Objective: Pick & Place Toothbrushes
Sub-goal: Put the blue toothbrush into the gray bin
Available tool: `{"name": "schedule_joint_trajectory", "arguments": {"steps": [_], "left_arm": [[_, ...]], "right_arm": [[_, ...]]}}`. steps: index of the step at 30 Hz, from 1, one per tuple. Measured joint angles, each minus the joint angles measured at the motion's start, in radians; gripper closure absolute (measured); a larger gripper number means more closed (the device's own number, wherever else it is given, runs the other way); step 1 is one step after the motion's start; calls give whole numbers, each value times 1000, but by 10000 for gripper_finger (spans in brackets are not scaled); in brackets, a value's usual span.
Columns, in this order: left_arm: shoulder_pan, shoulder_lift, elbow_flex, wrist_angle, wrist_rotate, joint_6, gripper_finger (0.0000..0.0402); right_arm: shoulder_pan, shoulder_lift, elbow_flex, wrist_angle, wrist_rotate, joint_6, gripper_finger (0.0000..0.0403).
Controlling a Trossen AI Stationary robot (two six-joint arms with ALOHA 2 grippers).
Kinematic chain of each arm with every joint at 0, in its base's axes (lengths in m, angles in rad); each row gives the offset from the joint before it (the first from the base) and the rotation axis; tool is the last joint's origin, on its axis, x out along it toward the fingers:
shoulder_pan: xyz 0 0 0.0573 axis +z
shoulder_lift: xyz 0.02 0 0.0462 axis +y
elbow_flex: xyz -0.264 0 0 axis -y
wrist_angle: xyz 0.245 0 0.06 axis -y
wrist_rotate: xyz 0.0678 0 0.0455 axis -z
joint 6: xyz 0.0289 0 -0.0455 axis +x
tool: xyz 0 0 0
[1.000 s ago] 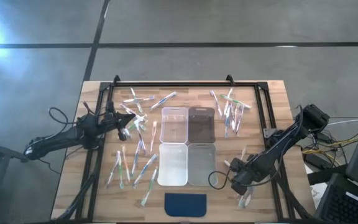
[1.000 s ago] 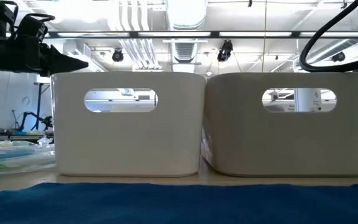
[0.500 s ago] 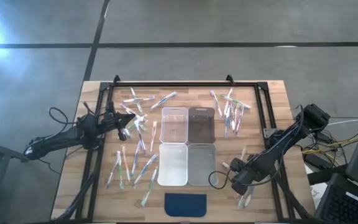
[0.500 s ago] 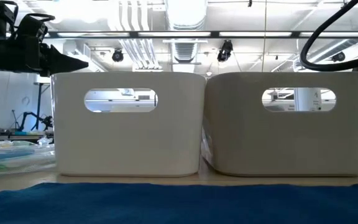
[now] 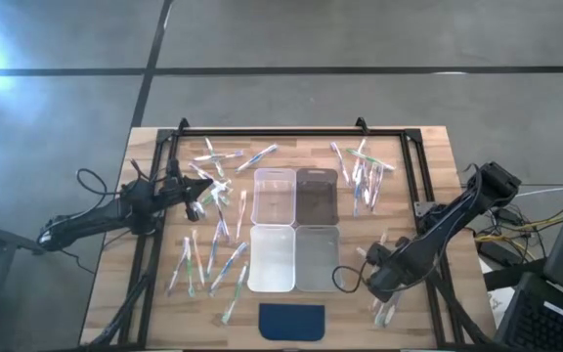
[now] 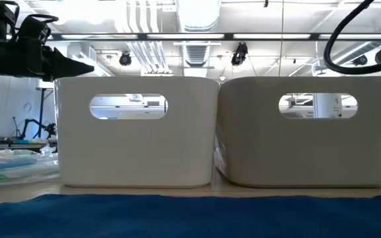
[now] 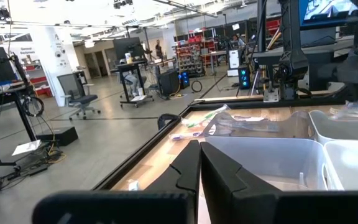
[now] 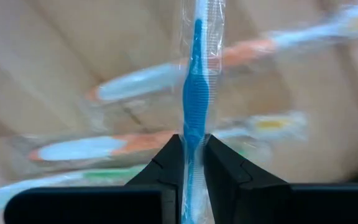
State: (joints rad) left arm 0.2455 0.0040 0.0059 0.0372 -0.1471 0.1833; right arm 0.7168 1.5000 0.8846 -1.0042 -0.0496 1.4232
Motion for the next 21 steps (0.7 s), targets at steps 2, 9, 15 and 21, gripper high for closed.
{"name": "schedule_joint_trajectory", "arguments": {"steps": [2, 9, 15, 21], "left_arm": [[0, 0, 0, 0, 0, 0, 385], [0, 0, 0, 0, 0, 0, 384], [0, 0, 0, 0, 0, 0, 385], [0, 0, 0, 0, 0, 0, 384]], "right_arm": [[-1, -1, 38, -75, 13, 6, 361], [-1, -7, 199, -222, 142, 6, 366], [-10, -7, 317, -224, 307, -10, 362], [-71, -7, 397, -220, 371, 14, 366]]}}
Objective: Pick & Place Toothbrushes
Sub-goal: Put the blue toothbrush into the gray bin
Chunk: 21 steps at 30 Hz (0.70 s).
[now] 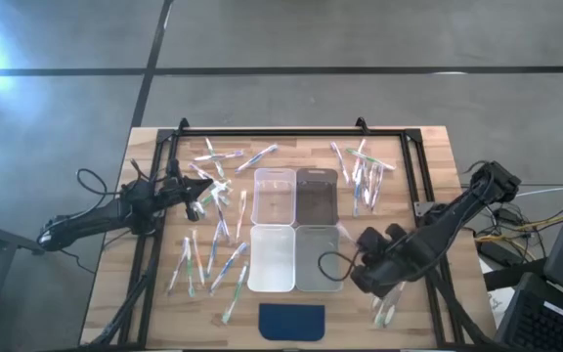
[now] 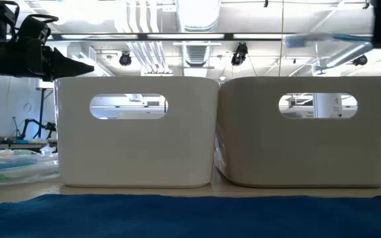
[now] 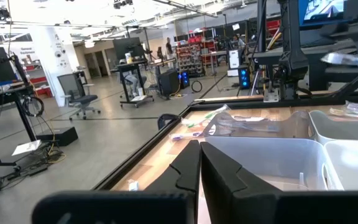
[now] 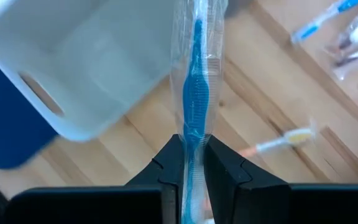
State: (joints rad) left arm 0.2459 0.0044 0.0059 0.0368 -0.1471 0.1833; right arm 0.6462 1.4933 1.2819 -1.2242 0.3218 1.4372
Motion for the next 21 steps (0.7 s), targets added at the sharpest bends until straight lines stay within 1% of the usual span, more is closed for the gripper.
{"name": "schedule_joint_trajectory", "arguments": {"steps": [3, 9, 18, 21], "left_arm": [[0, 0, 0, 0, 0, 0, 385], [1, 0, 0, 0, 0, 0, 383], [1, 0, 0, 0, 0, 0, 384], [1, 0, 0, 0, 0, 0, 383]], "right_arm": [[-51, 0, 39, 4, -4, -10, 362], [-138, 0, 100, 35, -11, -133, 366], [-209, 0, 137, 112, -32, -239, 358], [-227, 0, 145, 137, -35, -274, 362]]}}
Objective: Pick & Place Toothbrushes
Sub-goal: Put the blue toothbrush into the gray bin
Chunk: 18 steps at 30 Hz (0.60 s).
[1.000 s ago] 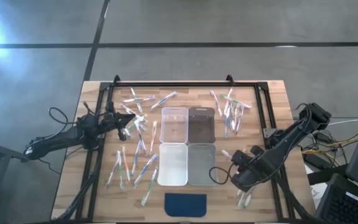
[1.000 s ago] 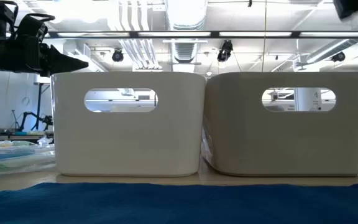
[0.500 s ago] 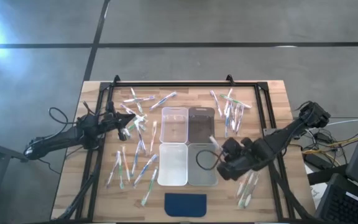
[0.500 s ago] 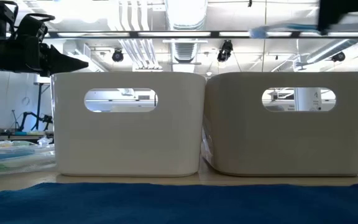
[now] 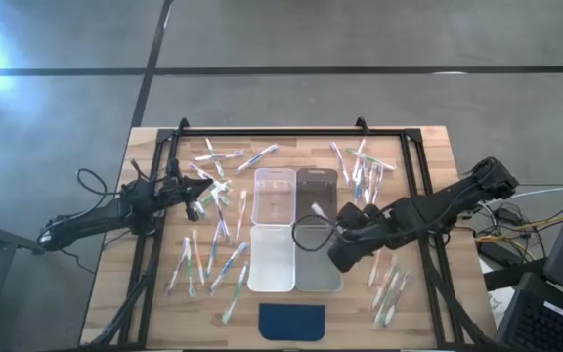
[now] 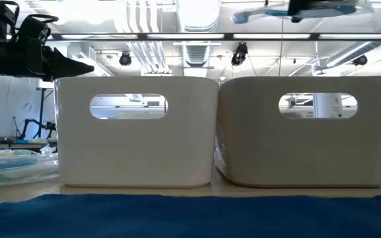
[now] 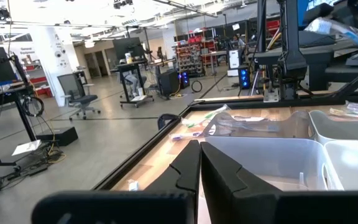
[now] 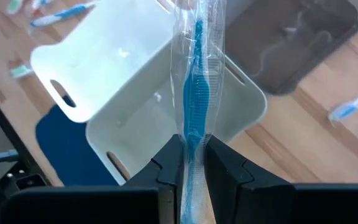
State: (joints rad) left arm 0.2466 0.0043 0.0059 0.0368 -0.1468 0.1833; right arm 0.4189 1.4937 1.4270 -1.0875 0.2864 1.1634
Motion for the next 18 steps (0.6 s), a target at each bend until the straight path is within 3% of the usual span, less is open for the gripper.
{"name": "schedule_joint_trajectory", "arguments": {"steps": [7, 18], "left_arm": [[0, 0, 0, 0, 0, 0, 385], [-1, 0, 0, 0, 0, 0, 385]], "right_arm": [[-35, 0, 7, 42, -1, -72, 363], [-52, 30, 4, 120, 28, -20, 367]]}}
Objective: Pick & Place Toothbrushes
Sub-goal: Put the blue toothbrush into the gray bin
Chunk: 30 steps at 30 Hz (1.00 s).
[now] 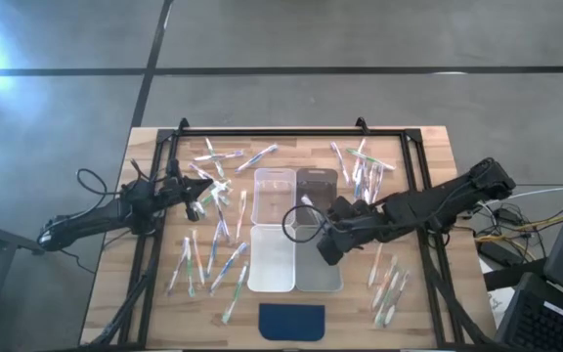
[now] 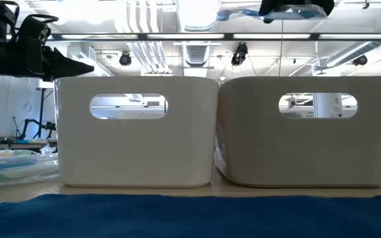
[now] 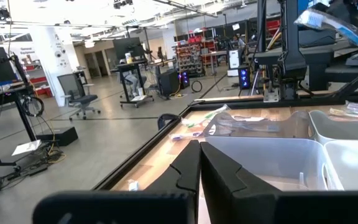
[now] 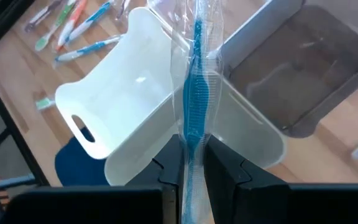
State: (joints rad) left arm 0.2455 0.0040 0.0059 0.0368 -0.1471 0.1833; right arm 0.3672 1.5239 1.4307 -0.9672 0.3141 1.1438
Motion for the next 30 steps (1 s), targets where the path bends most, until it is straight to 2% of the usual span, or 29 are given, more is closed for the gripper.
{"name": "schedule_joint_trajectory", "arguments": {"steps": [11, 23, 30], "left_arm": [[0, 0, 0, 0, 0, 0, 385], [0, 0, 0, 0, 0, 0, 385], [1, 0, 0, 0, 0, 0, 385]], "right_arm": [[2, 131, 0, 6, -9, 111, 365], [3, 242, 0, 43, -155, 256, 365], [3, 267, 0, 60, -179, 273, 364]]}}
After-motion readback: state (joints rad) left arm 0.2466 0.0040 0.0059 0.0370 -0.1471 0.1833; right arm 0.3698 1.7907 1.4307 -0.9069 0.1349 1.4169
